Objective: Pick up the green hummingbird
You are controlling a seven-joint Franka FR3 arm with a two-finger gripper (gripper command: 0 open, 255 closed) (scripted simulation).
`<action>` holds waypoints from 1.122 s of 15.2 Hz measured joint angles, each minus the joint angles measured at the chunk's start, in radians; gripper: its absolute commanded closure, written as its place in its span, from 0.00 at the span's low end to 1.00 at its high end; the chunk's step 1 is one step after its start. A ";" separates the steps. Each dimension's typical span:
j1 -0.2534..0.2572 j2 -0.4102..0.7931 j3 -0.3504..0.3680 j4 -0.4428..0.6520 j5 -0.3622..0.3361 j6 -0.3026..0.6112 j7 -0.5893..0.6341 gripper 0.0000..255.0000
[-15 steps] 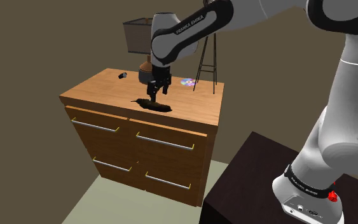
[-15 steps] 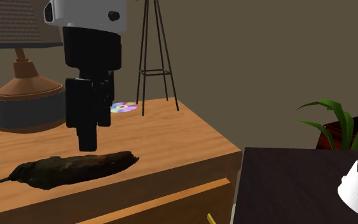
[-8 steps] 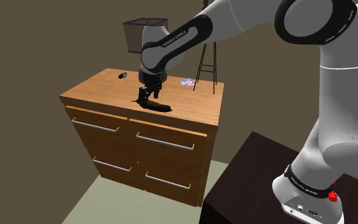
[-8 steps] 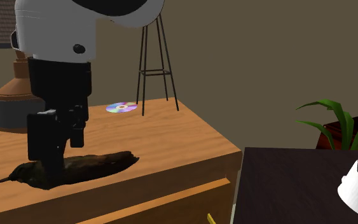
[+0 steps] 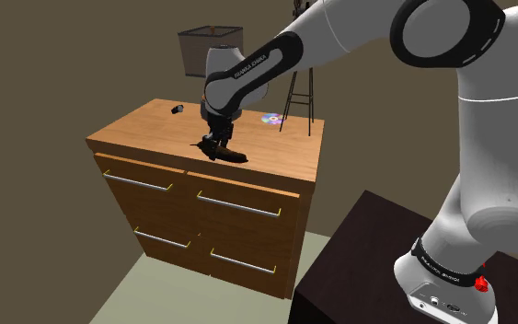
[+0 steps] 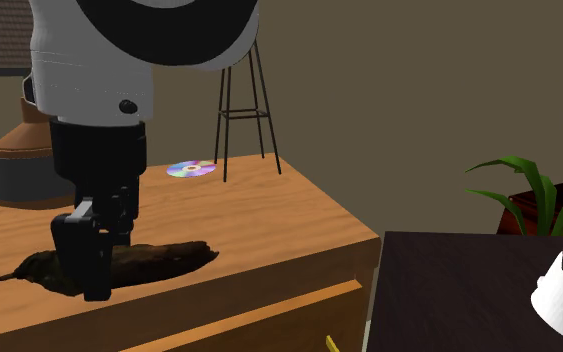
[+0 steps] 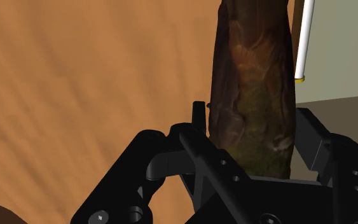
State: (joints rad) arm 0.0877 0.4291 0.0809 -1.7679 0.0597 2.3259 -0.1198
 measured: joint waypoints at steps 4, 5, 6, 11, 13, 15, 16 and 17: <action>0.000 0.001 0.000 0.000 0.000 0.000 0.000 1.00; 0.000 0.001 0.000 0.000 0.000 0.000 0.000 1.00; 0.000 0.001 0.000 0.000 0.000 0.000 0.000 1.00; 0.000 -0.014 0.000 0.006 0.000 -0.020 0.002 1.00; 0.000 -0.022 0.000 0.022 0.000 -0.044 0.003 1.00; -0.001 -0.037 0.000 0.028 0.000 -0.065 0.004 1.00; 0.000 -0.047 0.001 0.031 0.000 -0.078 0.006 1.00; -0.001 -0.050 0.001 0.039 0.000 -0.089 0.005 1.00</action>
State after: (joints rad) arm 0.0865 0.3786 0.0814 -1.7287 0.0597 2.2368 -0.1148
